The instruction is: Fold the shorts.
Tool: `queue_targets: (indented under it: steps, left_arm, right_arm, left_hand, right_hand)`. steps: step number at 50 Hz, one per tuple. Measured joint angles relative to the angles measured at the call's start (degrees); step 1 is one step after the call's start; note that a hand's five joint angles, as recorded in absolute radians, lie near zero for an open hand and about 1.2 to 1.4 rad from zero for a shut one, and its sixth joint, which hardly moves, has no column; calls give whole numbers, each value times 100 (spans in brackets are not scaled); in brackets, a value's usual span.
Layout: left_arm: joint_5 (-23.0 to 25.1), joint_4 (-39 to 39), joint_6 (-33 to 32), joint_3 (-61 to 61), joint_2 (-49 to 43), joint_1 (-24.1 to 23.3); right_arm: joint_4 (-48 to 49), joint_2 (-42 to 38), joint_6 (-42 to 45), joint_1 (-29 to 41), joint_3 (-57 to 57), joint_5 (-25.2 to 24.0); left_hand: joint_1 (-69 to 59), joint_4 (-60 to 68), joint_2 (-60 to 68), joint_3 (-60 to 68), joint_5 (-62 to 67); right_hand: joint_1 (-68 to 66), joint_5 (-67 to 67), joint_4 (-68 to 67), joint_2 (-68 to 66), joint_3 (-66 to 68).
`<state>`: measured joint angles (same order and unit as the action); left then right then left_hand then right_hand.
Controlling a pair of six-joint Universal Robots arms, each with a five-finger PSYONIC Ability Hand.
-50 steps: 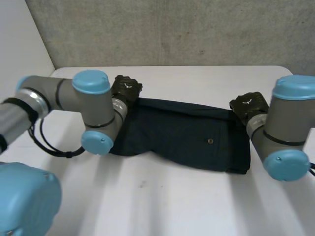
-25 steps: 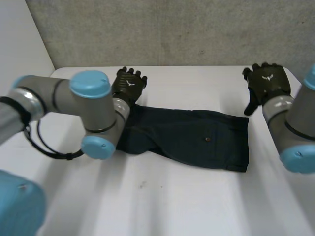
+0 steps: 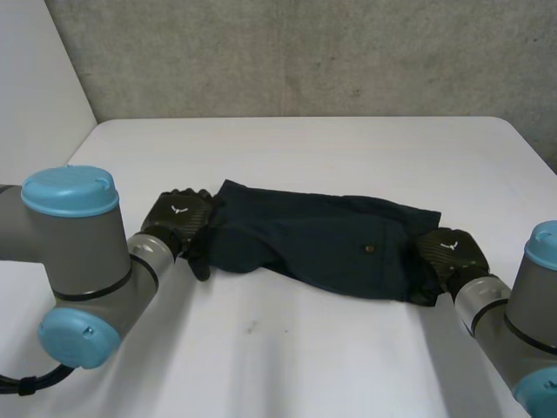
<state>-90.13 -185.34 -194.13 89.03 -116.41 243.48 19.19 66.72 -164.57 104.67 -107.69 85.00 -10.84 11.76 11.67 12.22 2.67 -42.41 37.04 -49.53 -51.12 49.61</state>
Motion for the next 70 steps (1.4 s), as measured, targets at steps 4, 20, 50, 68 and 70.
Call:
queue_targets:
  steps: [4,20,50,68,70]
  left_arm:
    - [7,-2,-11,83,58,0]
    - [-4,7,-20,487,861,47]
    - [-25,-119,117,232,1404,322]
    - [-24,289,1234,-1537,182,-250]
    - [-35,446,1264,-1633,-70,-403]
  right_arm:
    - [153,-133,246,-139,81,195]
    - [-560,497,2418,-840,583,241]
    - [-876,-1460,3828,3149,3267,-1685]
    - [-1345,-84,-744,1881,3315,-735]
    - [-1640,-365,-837,1773,3523,-726]
  left_hand:
    - [0,0,0,0,0]
    - [0,0,0,0,0]
    - [0,0,0,0,0]
    - [0,0,0,0,0]
    - [0,0,0,0,-10]
  right_hand:
    - [-992,1556,-1828,-1611,1691]
    - [-1177,1748,-1871,-1612,1759]
    - [1055,-668,966,1327,-979]
    - [3073,-3341,3595,3860,-3744]
    - [3073,-3341,3595,3860,-3744]
